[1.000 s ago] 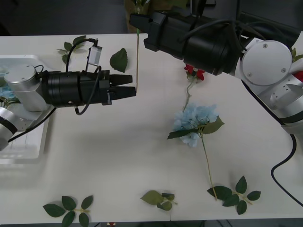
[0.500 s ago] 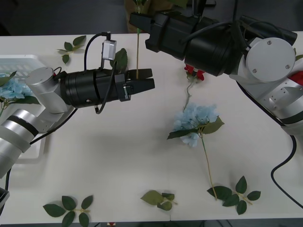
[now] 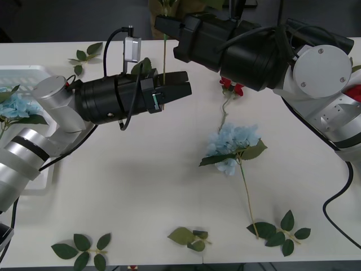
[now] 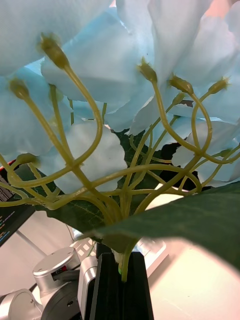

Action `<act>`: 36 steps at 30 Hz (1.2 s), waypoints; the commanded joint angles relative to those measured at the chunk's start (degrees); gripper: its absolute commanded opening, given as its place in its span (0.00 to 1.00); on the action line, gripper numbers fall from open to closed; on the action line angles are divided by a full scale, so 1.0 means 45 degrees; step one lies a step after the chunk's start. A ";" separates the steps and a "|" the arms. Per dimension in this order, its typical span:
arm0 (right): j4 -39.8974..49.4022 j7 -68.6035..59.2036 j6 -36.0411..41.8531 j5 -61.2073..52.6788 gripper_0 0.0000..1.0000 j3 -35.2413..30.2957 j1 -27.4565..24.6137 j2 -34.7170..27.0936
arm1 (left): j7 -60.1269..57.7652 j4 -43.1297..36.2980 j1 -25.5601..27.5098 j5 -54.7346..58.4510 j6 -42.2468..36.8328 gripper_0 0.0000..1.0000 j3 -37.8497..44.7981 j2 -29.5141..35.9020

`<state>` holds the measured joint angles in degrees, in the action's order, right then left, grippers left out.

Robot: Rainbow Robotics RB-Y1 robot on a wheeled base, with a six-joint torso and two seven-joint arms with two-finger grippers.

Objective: Place the red flowers into the right box and the blue flowers into the left box. If a person shows an open palm, hand one flower to the person first, then continue sorting.

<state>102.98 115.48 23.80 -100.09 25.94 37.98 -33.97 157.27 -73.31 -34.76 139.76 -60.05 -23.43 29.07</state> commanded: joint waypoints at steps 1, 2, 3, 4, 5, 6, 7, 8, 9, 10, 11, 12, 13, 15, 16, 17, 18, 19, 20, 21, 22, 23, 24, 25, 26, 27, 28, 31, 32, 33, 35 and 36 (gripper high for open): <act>0.0104 0.0510 -0.0093 -0.0122 0.00 0.0016 -0.0080 0.0323 | -0.0504 -0.0642 -0.0458 0.0212 0.0355 1.00 -0.0028 -0.0346; 0.0104 0.0510 -0.0093 -0.0122 0.00 0.0016 -0.0080 0.0323 | -0.0504 -0.0720 -0.0439 0.0212 0.0434 1.00 -0.0047 -0.0346; 0.0104 0.0529 -0.0093 -0.0122 0.00 0.0016 -0.0080 0.0323 | -0.0504 -0.0798 -0.0380 0.0212 0.0512 1.00 -0.0028 -0.0346; 0.0104 0.0529 -0.0093 -0.0141 0.00 0.0016 -0.0080 0.0303 | -0.0504 -0.0896 -0.0361 0.0231 0.0609 0.92 -0.0047 -0.0366; 0.0104 0.0549 -0.0093 -0.0141 0.00 0.0016 -0.0080 0.0323 | -0.0504 -0.0954 -0.0321 0.0231 0.0668 0.21 -0.0028 -0.0366; 0.0104 0.0549 -0.0093 -0.0141 0.00 0.0016 -0.0080 0.0323 | -0.0504 -0.1013 -0.0282 0.0231 0.0746 0.00 -0.0028 -0.0346; 0.0104 0.0549 -0.0093 -0.0141 0.00 0.0016 -0.0080 0.0303 | -0.0504 -0.1072 -0.0263 0.0231 0.0824 0.00 -0.0028 -0.0346; 0.0104 0.0568 -0.0093 -0.0141 0.00 0.0016 -0.0080 0.0323 | -0.0504 -0.1091 -0.0263 0.0231 0.0844 0.00 -0.0028 -0.0366; 0.0104 0.0568 -0.0112 -0.0141 0.00 -0.0003 -0.0080 0.0303 | -0.0504 -0.1091 -0.0243 0.0270 0.0863 0.00 -0.0028 -0.0366; 0.0104 0.0588 -0.0112 -0.0141 0.00 -0.0003 -0.0080 0.0303 | -0.0504 -0.1111 -0.0243 0.0270 0.0883 0.00 -0.0028 -0.0366; 0.0104 0.0588 -0.0132 -0.0122 0.00 -0.0003 -0.0080 0.0323 | -0.0504 -0.1111 -0.0243 0.0270 0.0883 0.00 -0.0028 -0.0346; 0.0104 0.0607 -0.0151 -0.0122 0.00 0.0016 -0.0080 0.0323 | -0.0504 -0.1111 -0.0243 0.0270 0.0902 0.00 -0.0028 -0.0366; 0.0104 0.0627 -0.0151 -0.0141 0.00 0.0016 -0.0080 0.0323 | -0.0504 -0.1111 -0.0243 0.0270 0.0902 0.00 -0.0028 -0.0346; 0.0104 0.0627 -0.0151 -0.0141 0.00 0.0016 -0.0080 0.0323 | -0.0504 -0.1111 -0.0243 0.0309 0.0883 0.00 -0.0028 -0.0346; 0.0104 0.0646 -0.0151 -0.0122 0.00 0.0016 -0.0080 0.0323 | -0.0504 -0.1111 -0.0243 0.0329 0.0883 0.00 -0.0028 -0.0346; 0.0104 0.0666 -0.0151 -0.0141 0.00 0.0016 -0.0080 0.0323 | -0.0504 -0.1111 -0.0243 0.0329 0.0883 0.00 -0.0028 -0.0346; 0.0104 0.0666 -0.0151 -0.0122 0.00 0.0016 -0.0080 0.0323 | -0.0504 -0.1111 -0.0243 0.0329 0.0902 0.00 -0.0028 -0.0366; 0.0104 0.0666 -0.0151 -0.0141 0.00 0.0016 -0.0080 0.0303 | -0.0504 -0.1111 -0.0243 0.0348 0.0902 0.00 -0.0028 -0.0346; 0.0104 0.0686 -0.0171 -0.0141 0.00 0.0016 -0.0080 0.0303 | -0.0504 -0.1111 -0.0243 0.0348 0.0902 0.00 -0.0028 -0.0346; 0.0104 0.0686 -0.0171 -0.0141 0.02 -0.0003 -0.0080 0.0303 | -0.0504 -0.1111 -0.0243 0.0348 0.0883 0.00 -0.0028 -0.0346; 0.0104 0.0705 -0.0190 -0.0141 0.08 -0.0003 -0.0100 0.0303 | -0.0504 -0.1111 -0.0243 0.0368 0.0883 0.00 -0.0028 -0.0346; 0.0104 0.0725 -0.0190 -0.0141 0.18 0.0016 -0.0100 0.0264 | -0.0504 -0.1111 -0.0243 0.0348 0.0883 0.00 -0.0028 -0.0346; 0.0104 0.0744 -0.0210 -0.0122 0.29 -0.0003 -0.0119 0.0225 | -0.0504 -0.1111 -0.0243 0.0368 0.0902 0.00 -0.0028 -0.0346; 0.0104 0.0744 -0.0249 -0.0141 0.40 -0.0003 -0.0158 0.0108 | -0.0504 -0.1111 -0.0243 0.0348 0.0902 0.00 -0.0028 -0.0346; 0.0104 0.0764 -0.0288 -0.0141 0.46 -0.0003 -0.0178 -0.0009 | -0.0504 -0.1111 -0.0243 0.0368 0.0902 0.00 -0.0028 -0.0346; 0.0104 0.0803 -0.0308 -0.0220 0.53 -0.0003 -0.0237 -0.0185 | -0.0504 -0.1111 -0.0243 0.0368 0.0922 0.00 -0.0028 -0.0346; 0.0104 0.0822 -0.0308 -0.0356 0.56 -0.0003 -0.0237 -0.0361 | -0.0504 -0.1111 -0.0243 0.0368 0.0902 0.00 -0.0028 -0.0346; 0.0124 0.0959 -0.0288 -0.0942 0.68 -0.0003 -0.0354 -0.0966 | -0.0504 -0.1111 -0.0243 0.0368 0.0902 0.00 -0.0028 -0.0346; 0.0104 0.1018 -0.0308 -0.1079 0.69 -0.0003 -0.0412 -0.1103 | -0.0504 -0.1111 -0.0243 0.0368 0.0902 0.00 -0.0028 -0.0346; 0.0124 0.1096 -0.0308 -0.1470 0.71 -0.0003 -0.0510 -0.1377 | -0.0504 -0.1111 -0.0243 0.0368 0.0902 0.00 -0.0028 -0.0346; 0.0163 0.1369 -0.0288 -0.2153 0.75 -0.0023 -0.0686 -0.1904 | -0.0504 -0.1111 -0.0224 0.0368 0.0902 0.00 -0.0028 -0.0346; 0.0163 0.1623 -0.0288 -0.2583 0.77 -0.0062 -0.0783 -0.2138 | -0.0504 -0.1111 -0.0243 0.0348 0.0902 0.00 -0.0028 -0.0346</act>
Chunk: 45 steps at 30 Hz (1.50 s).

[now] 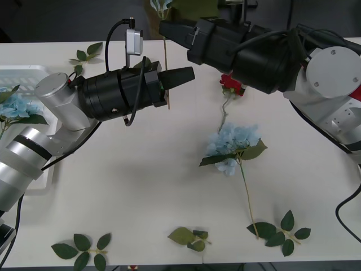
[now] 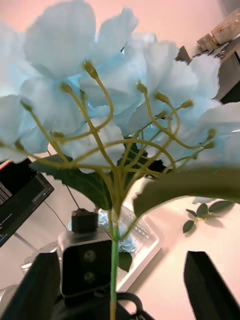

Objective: Place the red flowers into the right box and the blue flowers into the left box. If a person shows an open palm, hand one flower to the person first, then continue sorting.

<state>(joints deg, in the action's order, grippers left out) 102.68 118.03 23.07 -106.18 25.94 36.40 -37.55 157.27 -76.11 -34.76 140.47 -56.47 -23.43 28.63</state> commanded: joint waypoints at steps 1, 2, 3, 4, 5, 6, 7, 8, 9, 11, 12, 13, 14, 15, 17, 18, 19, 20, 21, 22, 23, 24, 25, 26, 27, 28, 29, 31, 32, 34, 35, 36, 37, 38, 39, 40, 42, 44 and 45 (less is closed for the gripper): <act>0.0229 0.1428 0.0011 -0.1932 0.77 -0.0159 -0.0569 -0.1696 | -0.0504 -0.0490 -0.0185 0.0190 0.0126 0.00 -0.0028 -0.0249; 0.0229 0.1662 0.0108 -0.2440 0.78 -0.0237 -0.0666 -0.1930 | -0.0504 -0.0490 -0.0165 0.0210 0.0107 0.00 -0.0028 -0.0249; 0.0229 0.1955 0.0265 -0.3084 0.78 -0.0354 -0.0862 -0.2243 | -0.0504 -0.0490 -0.0126 0.0190 0.0107 0.00 -0.0028 -0.0269; 0.0229 0.2190 0.0440 -0.3651 0.78 -0.0491 -0.1076 -0.2633 | -0.0504 -0.0490 -0.0087 0.0190 0.0126 0.00 -0.0028 -0.0249; 0.0229 0.2307 0.0538 -0.3963 0.78 -0.0569 -0.1194 -0.2828 | -0.0504 -0.0490 -0.0068 0.0190 0.0107 0.00 -0.0028 -0.0230; 0.0229 0.2522 0.0694 -0.4451 0.78 -0.0667 -0.1408 -0.3239 | -0.0504 -0.0490 -0.0048 0.0112 0.0126 0.00 -0.0028 -0.0132; 0.0210 0.2619 0.0831 -0.4744 0.78 -0.0764 -0.1604 -0.3629 | -0.0504 -0.0490 -0.0048 -0.0044 0.0146 0.00 -0.0028 0.0044; 0.0171 0.2619 0.0968 -0.4881 0.79 -0.0804 -0.1779 -0.4078 | -0.0504 -0.0490 -0.0068 -0.0318 0.0185 0.00 -0.0028 0.0356; 0.0112 0.2619 0.1065 -0.4920 0.79 -0.0804 -0.1858 -0.4332 | -0.0504 -0.0490 -0.0068 -0.0474 0.0204 0.00 -0.0028 0.0571; -0.0161 0.2619 0.1495 -0.4901 0.79 -0.0804 -0.2170 -0.5016 | -0.0504 -0.0490 -0.0068 -0.1255 0.0185 0.00 -0.0047 0.1548; -0.0357 0.2619 0.1788 -0.4764 0.78 -0.0784 -0.2248 -0.5192 | -0.0504 -0.0490 -0.0068 -0.1626 0.0185 0.00 -0.0067 0.1997; -0.0650 0.2561 0.2218 -0.4432 0.78 -0.0804 -0.2326 -0.5368 | -0.0504 -0.0490 -0.0107 -0.2134 0.0165 0.00 -0.0145 0.2642; -0.0904 0.2561 0.2550 -0.4139 0.78 -0.0784 -0.2346 -0.5446 | -0.0504 -0.0490 -0.0126 -0.2525 0.0146 0.00 -0.0223 0.3188; -0.1236 0.2522 0.2940 -0.3748 0.79 -0.0764 -0.2346 -0.5485 | -0.0504 -0.0510 -0.0185 -0.2837 0.0146 0.00 -0.0340 0.3755; -0.1978 0.2444 0.3839 -0.2850 0.79 -0.0764 -0.2346 -0.5485 | -0.0504 -0.0510 -0.0341 -0.3384 -0.0128 0.00 -0.0711 0.5063; -0.2290 0.2385 0.4171 -0.2440 0.78 -0.0764 -0.2346 -0.5465 | -0.0504 -0.0529 -0.0419 -0.3579 -0.0284 0.00 -0.0926 0.5610; -0.2583 0.2326 0.4503 -0.1990 0.79 -0.0764 -0.2346 -0.5387 | -0.0710 -0.0568 -0.0478 -0.3755 -0.0479 0.00 -0.1102 0.6157; -0.2837 0.2190 0.4776 -0.1561 0.78 -0.0764 -0.2307 -0.5309 | -0.1081 -0.0607 -0.0497 -0.3833 -0.0636 0.00 -0.1219 0.6645; -0.3130 0.1858 0.5186 -0.1033 0.78 -0.0784 -0.2287 -0.5172 | -0.1550 -0.0685 -0.0497 -0.3931 -0.0831 0.00 -0.1356 0.7270; -0.3306 0.1506 0.5499 -0.0682 0.78 -0.0804 -0.2248 -0.5075 | -0.1940 -0.0783 -0.0497 -0.4009 -0.1007 0.00 -0.1473 0.7739; -0.3462 0.1076 0.5831 -0.0213 0.79 -0.0823 -0.2229 -0.4918 | -0.2370 -0.0881 -0.0497 -0.4087 -0.1241 0.00 -0.1590 0.8306; -0.3482 0.0647 0.6124 0.0295 0.79 -0.0823 -0.2190 -0.4801 | -0.2780 -0.0978 -0.0497 -0.4165 -0.1495 0.00 -0.1727 0.8892; -0.3462 0.0139 0.6358 0.0939 0.78 -0.0843 -0.2170 -0.4645 | -0.3210 -0.1076 -0.0497 -0.4321 -0.1827 0.00 -0.1844 0.9575; -0.3365 -0.0252 0.6495 0.1447 0.78 -0.0843 -0.2170 -0.4508 | -0.3503 -0.1154 -0.0497 -0.4497 -0.2100 0.00 -0.1903 1.0122; -0.3267 -0.0506 0.6554 0.1760 0.79 -0.0843 -0.2190 -0.4469 | -0.3659 -0.1232 -0.0497 -0.4595 -0.2276 0.00 -0.1922 1.0415; -0.2993 -0.1189 0.6729 0.2541 0.79 -0.0843 -0.2229 -0.4274 | -0.4030 -0.1252 -0.0497 -0.4907 -0.2804 0.00 -0.1903 1.1099; -0.2798 -0.1638 0.6788 0.2951 0.78 -0.0843 -0.2287 -0.4215 | -0.4225 -0.1232 -0.0478 -0.5083 -0.3136 0.00 -0.1903 1.1470; -0.2154 -0.2576 0.6788 0.3791 0.78 -0.0843 -0.2522 -0.4098 | -0.4577 -0.1076 -0.0419 -0.5435 -0.3721 0.00 -0.1903 1.2153; -0.2154 -0.2576 0.6788 0.3791 0.78 -0.0843 -0.2522 -0.4098 | -0.4577 -0.1076 -0.0419 -0.5435 -0.3721 0.00 -0.1903 1.2153; -0.0962 -0.4236 0.6788 0.5314 0.78 -0.0843 -0.2834 -0.4000 | -0.4772 -0.0490 -0.0380 -0.5982 -0.4405 0.00 -0.1903 1.2935; -0.0611 -0.4685 0.6788 0.5959 0.79 -0.0823 -0.2873 -0.3883 | -0.4831 -0.0217 -0.0380 -0.6216 -0.4581 0.00 -0.1903 1.3208; -0.0435 -0.4978 0.6886 0.6349 0.79 -0.0823 -0.2873 -0.3746 | -0.4870 -0.0041 -0.0361 -0.6431 -0.4718 0.00 -0.1903 1.3345; -0.0337 -0.5271 0.6964 0.6740 0.78 -0.0823 -0.2854 -0.3629 | -0.4909 0.0174 -0.0361 -0.6685 -0.4874 0.00 -0.1903 1.3501; -0.0240 -0.5467 0.6944 0.7072 0.78 -0.0843 -0.2854 -0.3434 | -0.4968 0.0369 -0.0322 -0.6978 -0.5011 0.00 -0.1903 1.3618; -0.0161 -0.5545 0.6944 0.7326 0.79 -0.0843 -0.2854 -0.3258 | -0.5007 0.0643 -0.0224 -0.7232 -0.5069 0.00 -0.1903 1.3735; -0.0161 -0.5545 0.6944 0.7482 0.78 -0.0843 -0.2854 -0.3200 | -0.5007 0.0955 -0.0107 -0.7290 -0.5108 0.00 -0.1903 1.3813; -0.0161 -0.5564 0.6944 0.7619 0.78 -0.0843 -0.2854 -0.3102 | -0.4948 0.1834 0.0186 -0.7173 -0.5128 0.00 -0.1903 1.3813; -0.0142 -0.5584 0.7003 0.7658 0.79 -0.0823 -0.2893 -0.3121 | -0.4831 0.2850 0.0401 -0.7114 -0.5128 0.00 -0.1903 1.3618; -0.0122 -0.5584 0.7198 0.7697 0.78 -0.0823 -0.2893 -0.3160 | -0.4714 0.3416 0.0421 -0.7173 -0.5128 0.00 -0.1903 1.3442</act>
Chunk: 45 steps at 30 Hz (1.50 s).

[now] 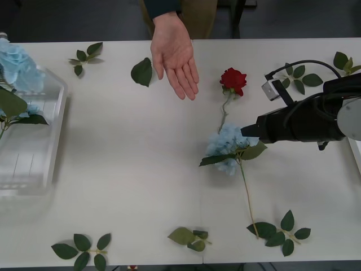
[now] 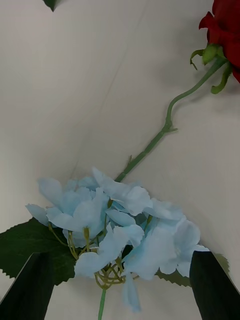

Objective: Place the red flowers into the right box and the blue flowers into the left box. If a person shows an open palm, hand one flower to the person first, then continue sorting.

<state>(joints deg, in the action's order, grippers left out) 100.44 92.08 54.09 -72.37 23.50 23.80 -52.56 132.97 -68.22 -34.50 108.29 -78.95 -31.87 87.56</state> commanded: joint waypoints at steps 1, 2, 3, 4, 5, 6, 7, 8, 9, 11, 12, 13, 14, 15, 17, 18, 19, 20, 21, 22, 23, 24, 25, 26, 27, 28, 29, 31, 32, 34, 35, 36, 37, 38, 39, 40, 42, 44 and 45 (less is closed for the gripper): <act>0.0433 0.0182 0.0421 0.0223 0.79 -0.0282 -0.0093 0.0118 | 0.0802 0.1996 0.0362 -0.0060 -0.0131 0.00 -0.0027 0.0268; 0.0707 0.0065 0.0734 0.0516 0.78 -0.0184 -0.0093 0.0020 | 0.1076 0.2757 0.0343 -0.0216 -0.0091 0.00 -0.0027 0.0073; 0.0961 -0.0228 0.0851 0.0828 0.78 -0.0067 -0.0113 -0.0117 | 0.1271 0.3246 0.0323 -0.0294 -0.0052 0.00 -0.0027 -0.0083; 0.1195 -0.0501 0.0890 0.1082 0.78 0.0070 -0.0113 -0.0253 | 0.1427 0.3539 0.0323 -0.0334 0.0026 0.00 -0.0027 -0.0162; 0.1566 -0.1087 0.0812 0.1492 0.79 0.0324 -0.0132 -0.0546 | 0.1720 0.4066 0.0304 -0.0392 0.0143 0.00 -0.0027 -0.0337; 0.1879 -0.1615 0.0714 0.1805 0.78 0.0558 -0.0171 -0.0742 | 0.1994 0.4437 0.0323 -0.0470 0.0221 0.00 -0.0027 -0.0435; 0.2133 -0.2142 0.0636 0.2078 0.78 0.0754 -0.0171 -0.0917 | 0.2209 0.4711 0.0304 -0.0529 0.0280 0.00 -0.0027 -0.0513; 0.2367 -0.2591 0.0558 0.2332 0.78 0.0910 -0.0210 -0.1054 | 0.2404 0.4965 0.0304 -0.0587 0.0338 0.00 -0.0027 -0.0611; 0.2640 -0.3041 0.0421 0.2684 0.79 0.1105 -0.0289 -0.1230 | 0.2541 0.5160 0.0265 -0.0626 0.0416 0.00 -0.0027 -0.0689; 0.2875 -0.3314 0.0226 0.3035 0.78 0.1242 -0.0503 -0.1386 | 0.2541 0.5179 0.0245 -0.0646 0.0455 0.00 -0.0027 -0.0728; 0.2992 -0.3451 0.0070 0.3270 0.78 0.1379 -0.0699 -0.1445 | 0.2521 0.5160 0.0245 -0.0626 0.0475 0.00 -0.0027 -0.0747; 0.3031 -0.3470 -0.0028 0.3387 0.78 0.1437 -0.0796 -0.1503 | 0.2521 0.5160 0.0245 -0.0607 0.0475 0.00 -0.0027 -0.0747; 0.3070 -0.3490 -0.0360 0.3660 0.78 0.1632 -0.1089 -0.1601 | 0.2521 0.5160 0.0265 -0.0587 0.0553 0.00 -0.0027 -0.0767; 0.3070 -0.3490 -0.0555 0.3836 0.78 0.1691 -0.1226 -0.1640 | 0.2541 0.5140 0.0245 -0.0587 0.0573 0.00 -0.0027 -0.0787; 0.3070 -0.3509 -0.1180 0.4578 0.78 0.2082 -0.1617 -0.1679 | 0.2521 0.5160 0.0245 -0.0587 0.0651 0.00 -0.0027 -0.0826; 0.3051 -0.3568 -0.1493 0.5028 0.79 0.2316 -0.1793 -0.1659 | 0.2521 0.5140 0.0245 -0.0587 0.0651 0.00 -0.0008 -0.0865; 0.2973 -0.3626 -0.1688 0.5321 0.78 0.2511 -0.1851 -0.1640 | 0.2521 0.5160 0.0245 -0.0607 0.0651 0.00 0.0031 -0.0904; 0.2875 -0.3822 -0.1923 0.5594 0.79 0.2765 -0.1890 -0.1601 | 0.2502 0.5101 0.0245 -0.0646 0.0631 0.00 0.0090 -0.0923; 0.2797 -0.3998 -0.2137 0.5789 0.79 0.3039 -0.1890 -0.1601 | 0.2502 0.5082 0.0245 -0.0666 0.0612 0.00 0.0129 -0.0923; 0.2738 -0.4115 -0.2333 0.5985 0.78 0.3293 -0.1890 -0.1601 | 0.2462 0.5062 0.0245 -0.0705 0.0592 0.00 0.0168 -0.0943; 0.2719 -0.4291 -0.2645 0.6336 0.78 0.3644 -0.1890 -0.1601 | 0.2443 0.4984 0.0245 -0.0783 0.0553 0.00 0.0207 -0.0943; 0.2699 -0.4447 -0.2801 0.6649 0.78 0.3918 -0.1890 -0.1620 | 0.2423 0.4945 0.0245 -0.0841 0.0553 0.00 0.0246 -0.0943; 0.2699 -0.4662 -0.2938 0.6961 0.79 0.4152 -0.1890 -0.1601 | 0.2384 0.4867 0.0245 -0.0939 0.0553 0.00 0.0266 -0.0962; 0.2699 -0.4935 -0.3075 0.7293 0.78 0.4406 -0.1890 -0.1601 | 0.2326 0.4828 0.0245 -0.0959 0.0553 0.00 0.0285 -0.0982; 0.2699 -0.5052 -0.3153 0.7430 0.79 0.4523 -0.1890 -0.1601 | 0.2287 0.4808 0.0245 -0.0978 0.0553 0.00 0.0285 -0.0982; 0.2699 -0.5208 -0.3251 0.7645 0.78 0.4679 -0.1890 -0.1581 | 0.2267 0.4808 0.0245 -0.0998 0.0534 0.00 0.0285 -0.1021; 0.2699 -0.5404 -0.3329 0.7996 0.79 0.4894 -0.1832 -0.1503 | 0.2248 0.4808 0.0245 -0.1017 0.0553 0.00 0.0285 -0.1099; 0.2621 -0.5521 -0.3329 0.8211 0.78 0.5070 -0.1773 -0.1269 | 0.2228 0.4808 0.0245 -0.1037 0.0553 0.00 0.0305 -0.1158; 0.2504 -0.5521 -0.3348 0.8328 0.78 0.5148 -0.1734 -0.1093 | 0.2228 0.4808 0.0245 -0.1037 0.0534 0.00 0.0363 -0.1177; 0.2250 -0.5560 -0.3348 0.8485 0.78 0.5187 -0.1734 -0.0702 | 0.2228 0.4711 0.0245 -0.1115 0.0553 0.00 0.0402 -0.1177; 0.2074 -0.5560 -0.3348 0.8563 0.79 0.5187 -0.1714 -0.0507 | 0.2228 0.4652 0.0245 -0.1193 0.0534 0.00 0.0441 -0.1177; 0.1918 -0.5560 -0.3387 0.8641 0.78 0.5187 -0.1695 -0.0351 | 0.2209 0.4613 0.0245 -0.1310 0.0494 0.00 0.0520 -0.1177; 0.1664 -0.5560 -0.3485 0.8739 0.78 0.5187 -0.1675 -0.0117 | 0.2209 0.4554 0.0245 -0.1486 0.0416 0.00 0.0637 -0.1177; 0.1508 -0.5560 -0.3544 0.8758 0.78 0.5187 -0.1636 0.0020 | 0.2170 0.4515 0.0245 -0.1603 0.0377 0.00 0.0715 -0.1177; 0.1254 -0.5482 -0.3661 0.8778 0.78 0.5187 -0.1597 0.0216 | 0.2130 0.4476 0.0245 -0.1857 0.0202 0.00 0.0930 -0.1255; 0.1000 -0.5443 -0.3739 0.8758 0.78 0.5187 -0.1539 0.0430 | 0.2072 0.4476 0.0245 -0.2228 -0.0091 0.00 0.1340 -0.1372; 0.0668 -0.5404 -0.3817 0.8836 0.72 0.5187 -0.1441 0.0723 | 0.1974 0.4535 0.0245 -0.3048 -0.0658 0.00 0.2199 -0.1704; 0.0492 -0.5404 -0.3837 0.9012 0.56 0.5226 -0.1343 0.0958 | 0.1916 0.4711 0.0245 -0.4162 -0.1341 0.00 0.3273 -0.2134; 0.0453 -0.5423 -0.3837 0.9110 0.47 0.5226 -0.1304 0.1016 | 0.1896 0.4789 0.0245 -0.4806 -0.1673 0.00 0.3918 -0.2408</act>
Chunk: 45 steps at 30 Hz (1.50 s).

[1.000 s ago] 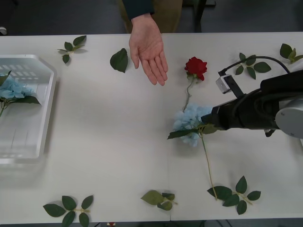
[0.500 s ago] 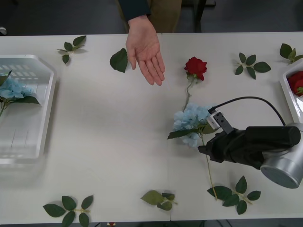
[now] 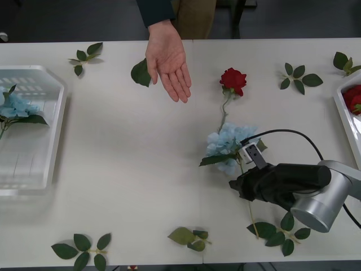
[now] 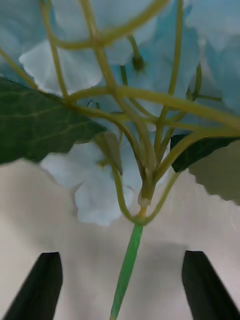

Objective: Place the red flowers into the right box and the blue flowers into the left box. If a person shows an open palm, hand one flower to the person first, then continue sorting.

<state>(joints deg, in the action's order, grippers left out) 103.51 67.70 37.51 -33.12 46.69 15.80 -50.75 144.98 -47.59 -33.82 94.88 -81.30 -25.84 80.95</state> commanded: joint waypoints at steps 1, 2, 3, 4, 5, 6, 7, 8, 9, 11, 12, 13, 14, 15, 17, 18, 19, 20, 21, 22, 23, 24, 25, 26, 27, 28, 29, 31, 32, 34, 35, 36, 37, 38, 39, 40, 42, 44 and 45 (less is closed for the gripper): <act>-0.0208 -0.0045 -0.0230 0.0446 0.26 0.0073 0.0494 0.0633 | -0.0792 0.0283 0.0094 -0.3018 -0.1699 0.00 0.3731 -0.1386; -0.0208 -0.0045 -0.0289 0.0426 0.17 0.0073 0.0513 0.0614 | -0.0792 0.0264 0.0094 -0.3995 -0.2129 0.00 0.4610 -0.1738; -0.0189 -0.0045 -0.0308 0.0387 0.06 0.0073 0.0533 0.0594 | -0.0773 0.0225 0.0094 -0.4991 -0.2558 0.00 0.5567 -0.2109; -0.0189 -0.0065 -0.0347 0.0367 0.02 0.0073 0.0533 0.0594 | -0.0773 0.0147 0.0094 -0.5577 -0.2832 0.00 0.6133 -0.2324; -0.0169 -0.0045 -0.0406 0.0309 0.00 0.0073 0.0533 0.0555 | -0.0734 -0.0088 0.0094 -0.6710 -0.3379 0.00 0.7285 -0.2792; -0.0130 -0.0065 -0.0464 0.0289 0.00 0.0073 0.0533 0.0516 | -0.0753 -0.0322 0.0094 -0.7530 -0.3808 0.00 0.8106 -0.3164; -0.0111 -0.0045 -0.0484 0.0270 0.00 0.0073 0.0533 0.0438 | -0.0773 -0.0732 0.0152 -0.8643 -0.4375 0.00 0.9238 -0.3632; -0.0052 -0.0065 -0.0523 0.0231 0.00 0.0073 0.0533 0.0380 | -0.0792 -0.1162 0.0172 -0.9503 -0.4766 0.00 1.0020 -0.4023; 0.0007 -0.0065 -0.0543 0.0211 0.00 0.0073 0.0533 0.0301 | -0.0812 -0.1787 0.0250 -1.0440 -0.5195 0.00 1.0879 -0.4570; 0.0104 -0.0065 -0.0582 0.0172 0.00 0.0053 0.0533 0.0165 | -0.0870 -0.2783 0.0426 -1.1534 -0.5644 0.00 1.1895 -0.5312; 0.0221 -0.0084 -0.0601 0.0133 0.00 0.0053 0.0533 0.0028 | -0.0949 -0.3603 0.0641 -1.2120 -0.5879 0.00 1.2403 -0.5820; 0.0397 -0.0084 -0.0601 0.0094 0.00 0.0014 0.0533 -0.0148 | -0.1046 -0.4463 0.0894 -1.2549 -0.5937 0.00 1.2676 -0.6250; 0.0573 -0.0104 -0.0601 0.0035 0.00 -0.0025 0.0533 -0.0343 | -0.1222 -0.5107 0.1148 -1.2764 -0.5937 0.00 1.2813 -0.6503; 0.0827 -0.0104 -0.0621 -0.0121 0.00 -0.0083 0.0533 -0.0656 | -0.1593 -0.5752 0.1383 -1.2979 -0.6016 0.00 1.2949 -0.6777; 0.1393 -0.0104 -0.0601 -0.0551 0.00 -0.0337 0.0474 -0.1261 | -0.2081 -0.6240 0.1598 -1.2862 -0.6094 0.00 1.2852 -0.6933; 0.1764 -0.0065 -0.0621 -0.0804 0.00 -0.0533 0.0376 -0.1593 | -0.2355 -0.6318 0.1637 -1.2706 -0.6113 0.00 1.2735 -0.6933; 0.2116 -0.0026 -0.0601 -0.1078 0.00 -0.0806 0.0279 -0.1925 | -0.2531 -0.6299 0.1637 -1.2549 -0.6113 0.00 1.2578 -0.6933; 0.2702 -0.0006 -0.0601 -0.1449 0.00 -0.1216 0.0064 -0.2355 | -0.2745 -0.6318 0.1637 -1.2374 -0.6113 0.00 1.2403 -0.6914; 0.3288 0.0013 -0.0601 -0.1859 0.00 -0.1744 -0.0190 -0.2785 | -0.2980 -0.6318 0.1656 -1.2198 -0.6113 0.00 1.2266 -0.6914; 0.3581 0.0013 -0.0582 -0.2094 0.00 -0.2056 -0.0327 -0.2980 | -0.3058 -0.6299 0.1656 -1.2139 -0.6094 0.00 1.2227 -0.6914; 0.4284 0.0052 -0.0523 -0.2601 0.00 -0.2837 -0.0717 -0.3273 | -0.3156 -0.6318 0.1656 -1.2061 -0.6094 0.00 1.2129 -0.6914; 0.4557 0.0052 -0.0464 -0.2797 0.00 -0.3228 -0.0893 -0.3331 | -0.3175 -0.6318 0.1656 -1.2061 -0.6113 0.00 1.2090 -0.6914; 0.5085 0.0072 -0.0269 -0.3187 0.00 -0.4009 -0.1206 -0.3312 | -0.3195 -0.6318 0.1656 -1.2061 -0.6094 0.00 1.2071 -0.6914; 0.5456 0.0091 -0.0113 -0.3461 0.00 -0.4615 -0.1459 -0.3156 | -0.3195 -0.6318 0.1637 -1.2061 -0.6074 0.00 1.2071 -0.6914; 0.5924 0.0130 0.0121 -0.3734 0.00 -0.5337 -0.1635 -0.2824 | -0.3195 -0.6318 0.1656 -1.2061 -0.6074 0.00 1.2071 -0.6914; 0.6120 0.0150 0.0278 -0.3851 0.00 -0.5650 -0.1655 -0.2589 | -0.3195 -0.6299 0.1656 -1.2061 -0.6074 0.00 1.2051 -0.6914; 0.6608 0.0169 0.0629 -0.4066 0.00 -0.6373 -0.1616 -0.1906 | -0.3195 -0.6318 0.1656 -1.2061 -0.6074 0.00 1.2051 -0.6914; 0.7057 0.0189 0.1039 -0.4105 0.00 -0.6939 -0.1303 -0.0890 | -0.3195 -0.6299 0.1656 -1.2042 -0.6094 0.00 1.2031 -0.6914; 0.7253 0.0189 0.1235 -0.4105 0.00 -0.7134 -0.1108 -0.0304 | -0.3195 -0.6299 0.1656 -1.2022 -0.6094 0.00 1.2051 -0.6914; 0.7487 0.0228 0.1664 -0.3969 0.00 -0.7505 -0.0698 0.0868 | -0.3175 -0.6299 0.1656 -1.2022 -0.6133 0.00 1.2031 -0.6914; 0.7643 0.0267 0.1977 -0.3695 0.00 -0.7681 -0.0268 0.1805 | -0.3175 -0.6318 0.1656 -1.2003 -0.6152 0.00 1.2051 -0.6914; 0.7682 0.0267 0.2133 -0.3558 0.00 -0.7740 -0.0073 0.2176 | -0.3195 -0.6318 0.1656 -1.2003 -0.6152 0.00 1.2051 -0.6914; 0.7721 0.0306 0.2426 -0.3265 0.00 -0.7798 0.0337 0.2899 | -0.3175 -0.6299 0.1656 -1.2003 -0.6152 0.00 1.2031 -0.6914; 0.7721 0.0326 0.2680 -0.2933 0.00 -0.7779 0.0650 0.3368 | -0.3175 -0.6299 0.1676 -1.2003 -0.6152 0.00 1.2031 -0.6914; 0.7682 0.0326 0.3012 -0.2406 0.00 -0.7779 0.1099 0.4012 | -0.3175 -0.6318 0.1656 -1.2003 -0.6152 0.00 1.2012 -0.6914; 0.7565 0.0345 0.3246 -0.2054 0.00 -0.7740 0.1431 0.4481 | -0.3175 -0.6299 0.1656 -1.2003 -0.6152 0.00 1.2012 -0.6914; 0.7194 0.0404 0.3559 -0.1195 0.00 -0.7564 0.2232 0.5380 | -0.3195 -0.6318 0.1656 -1.2022 -0.6152 0.00 1.1992 -0.6914; 0.6686 0.0462 0.3539 -0.0492 0.00 -0.7349 0.2818 0.5985 | -0.3175 -0.6318 0.1676 -1.2003 -0.6152 0.00 1.1992 -0.6914; 0.6296 0.0482 0.3442 -0.0023 0.00 -0.7251 0.3150 0.6297 | -0.3175 -0.6299 0.1656 -1.2003 -0.6152 0.00 1.1992 -0.6914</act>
<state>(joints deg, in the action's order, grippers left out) 133.97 67.76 53.67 -36.69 12.61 24.47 -25.76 128.36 -75.17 -27.08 40.40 -108.39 28.82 49.24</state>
